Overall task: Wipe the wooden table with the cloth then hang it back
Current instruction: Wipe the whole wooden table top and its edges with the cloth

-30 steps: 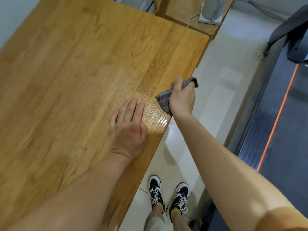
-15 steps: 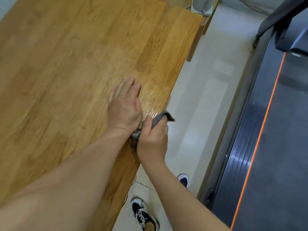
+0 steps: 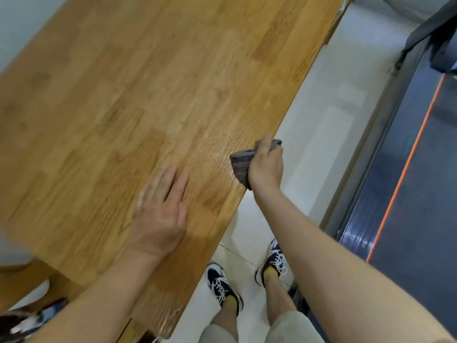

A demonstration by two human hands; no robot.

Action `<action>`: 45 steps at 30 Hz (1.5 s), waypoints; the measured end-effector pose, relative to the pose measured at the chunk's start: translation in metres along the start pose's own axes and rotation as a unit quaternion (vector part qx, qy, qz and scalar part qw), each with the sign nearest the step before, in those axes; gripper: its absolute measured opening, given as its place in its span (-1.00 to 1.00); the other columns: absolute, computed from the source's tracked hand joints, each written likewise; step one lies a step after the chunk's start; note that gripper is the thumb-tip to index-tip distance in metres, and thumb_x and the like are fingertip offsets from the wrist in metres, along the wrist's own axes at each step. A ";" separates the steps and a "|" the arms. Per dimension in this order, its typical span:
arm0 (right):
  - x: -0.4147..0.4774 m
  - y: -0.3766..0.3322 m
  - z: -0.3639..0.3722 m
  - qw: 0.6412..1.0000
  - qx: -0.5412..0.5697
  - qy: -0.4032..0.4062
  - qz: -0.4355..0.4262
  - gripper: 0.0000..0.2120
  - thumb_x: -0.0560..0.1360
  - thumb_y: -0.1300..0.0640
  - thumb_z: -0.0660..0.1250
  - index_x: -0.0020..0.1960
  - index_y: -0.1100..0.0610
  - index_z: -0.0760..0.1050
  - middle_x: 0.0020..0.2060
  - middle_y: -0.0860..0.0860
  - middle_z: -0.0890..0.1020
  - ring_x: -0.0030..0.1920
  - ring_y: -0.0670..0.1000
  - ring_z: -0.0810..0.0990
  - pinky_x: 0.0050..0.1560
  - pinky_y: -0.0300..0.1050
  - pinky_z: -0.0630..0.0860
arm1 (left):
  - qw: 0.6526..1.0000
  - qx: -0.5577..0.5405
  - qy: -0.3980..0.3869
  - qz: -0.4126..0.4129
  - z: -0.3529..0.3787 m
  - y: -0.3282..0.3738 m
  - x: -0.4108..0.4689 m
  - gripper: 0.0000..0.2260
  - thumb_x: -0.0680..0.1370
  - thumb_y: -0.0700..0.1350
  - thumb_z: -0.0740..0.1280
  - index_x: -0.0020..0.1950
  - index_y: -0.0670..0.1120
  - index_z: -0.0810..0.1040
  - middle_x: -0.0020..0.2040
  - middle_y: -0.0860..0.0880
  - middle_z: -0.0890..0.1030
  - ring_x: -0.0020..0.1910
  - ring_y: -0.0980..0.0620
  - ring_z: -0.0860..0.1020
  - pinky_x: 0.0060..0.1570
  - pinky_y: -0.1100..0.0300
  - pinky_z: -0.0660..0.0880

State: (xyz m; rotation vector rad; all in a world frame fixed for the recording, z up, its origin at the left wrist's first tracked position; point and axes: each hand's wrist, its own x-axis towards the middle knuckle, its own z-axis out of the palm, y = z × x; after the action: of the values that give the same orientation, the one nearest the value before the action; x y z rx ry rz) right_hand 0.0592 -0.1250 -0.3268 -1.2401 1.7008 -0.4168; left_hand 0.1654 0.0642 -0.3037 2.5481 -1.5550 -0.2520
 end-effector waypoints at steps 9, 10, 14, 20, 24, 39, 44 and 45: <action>-0.153 0.073 0.022 0.998 -0.014 -0.032 -0.046 -0.64 0.60 -0.21 0.00 0.05 0.07 0.33 -0.03 0.04 0.53 0.02 0.10 0.52 0.05 0.07 0.46 | 1.000 -0.008 0.030 -0.001 0.005 -0.002 -0.004 -0.51 0.54 -0.04 0.04 0.47 -0.05 0.32 0.50 -0.07 0.30 0.47 -0.05 0.22 0.41 -0.02 0.10; -0.138 0.065 0.022 0.999 -0.011 -0.017 -0.034 -0.62 0.61 -0.20 0.01 0.09 0.10 0.34 0.01 0.06 0.54 0.04 0.11 0.52 0.08 0.07 0.46 | 0.999 -0.010 0.032 0.003 0.005 -0.003 -0.004 -0.51 0.53 -0.04 0.05 0.47 -0.05 0.33 0.49 -0.08 0.31 0.47 -0.06 0.23 0.41 -0.02 0.11; -0.057 0.016 0.016 0.999 0.032 0.033 0.013 -0.53 0.61 -0.19 0.01 0.13 0.18 0.42 0.02 0.11 0.58 0.04 0.16 0.56 0.10 0.10 0.49 | 0.999 -0.017 0.030 0.007 0.006 -0.005 -0.004 -0.50 0.56 -0.01 0.00 0.49 -0.04 0.29 0.51 -0.07 0.29 0.50 -0.04 0.19 0.44 0.01 0.04; -0.114 0.043 0.028 0.998 0.035 0.054 0.001 -0.60 0.62 -0.21 -0.01 0.07 0.10 0.37 -0.02 0.04 0.57 0.02 0.11 0.54 0.02 0.02 0.44 | 0.999 -0.034 0.032 0.012 0.006 -0.004 -0.003 -0.49 0.53 0.00 -0.01 0.46 -0.07 0.34 0.49 -0.11 0.32 0.48 -0.07 0.24 0.41 -0.01 0.07; -0.202 0.088 0.040 0.997 0.052 -0.010 0.053 -0.65 0.61 -0.22 0.00 0.07 0.04 0.35 -0.16 -0.08 0.53 -0.08 0.05 0.54 -0.06 0.00 0.44 | 0.997 -0.069 0.042 0.006 0.006 -0.006 -0.004 -0.51 0.54 -0.02 0.00 0.45 -0.05 0.36 0.48 -0.08 0.33 0.48 -0.05 0.24 0.42 -0.02 0.07; -0.314 0.130 -0.025 0.910 -0.075 -0.368 0.176 -0.38 0.46 -0.45 0.04 0.12 -0.01 0.57 0.00 -0.03 0.68 0.05 0.00 0.65 0.14 -0.05 0.55 | 0.837 -0.495 -0.163 -0.169 -0.045 -0.012 -0.116 -0.77 0.61 -0.01 0.15 0.03 0.05 0.61 -0.05 0.06 0.64 -0.04 0.09 0.60 0.09 0.12 0.49; -0.303 0.091 -0.054 0.883 -0.146 -0.440 -0.076 -0.78 0.59 0.13 0.18 0.12 -0.07 0.55 -0.11 -0.20 0.65 -0.05 -0.18 0.60 -0.07 -0.33 0.51 | 0.848 -0.477 -0.081 -0.215 -0.032 0.007 -0.206 -0.66 0.49 0.38 0.11 -0.18 0.19 0.51 -0.15 0.11 0.53 -0.07 0.13 0.52 -0.04 0.16 0.43; -0.302 0.087 -0.053 0.871 -0.168 -0.448 -0.114 -0.72 0.55 0.23 0.20 0.12 -0.07 0.54 -0.14 -0.17 0.64 -0.07 -0.16 0.61 -0.06 -0.30 0.52 | 0.815 -0.520 -0.066 -0.249 -0.030 0.012 -0.215 -0.64 0.48 0.39 0.14 -0.11 0.16 0.53 -0.11 0.09 0.56 -0.01 0.07 0.55 0.00 0.12 0.46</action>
State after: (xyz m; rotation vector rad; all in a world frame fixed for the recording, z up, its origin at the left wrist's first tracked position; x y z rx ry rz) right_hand -0.0238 0.1622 -0.2154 -1.5577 0.8339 0.3255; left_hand 0.0643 0.2514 -0.2573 1.9249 -0.4247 -1.0196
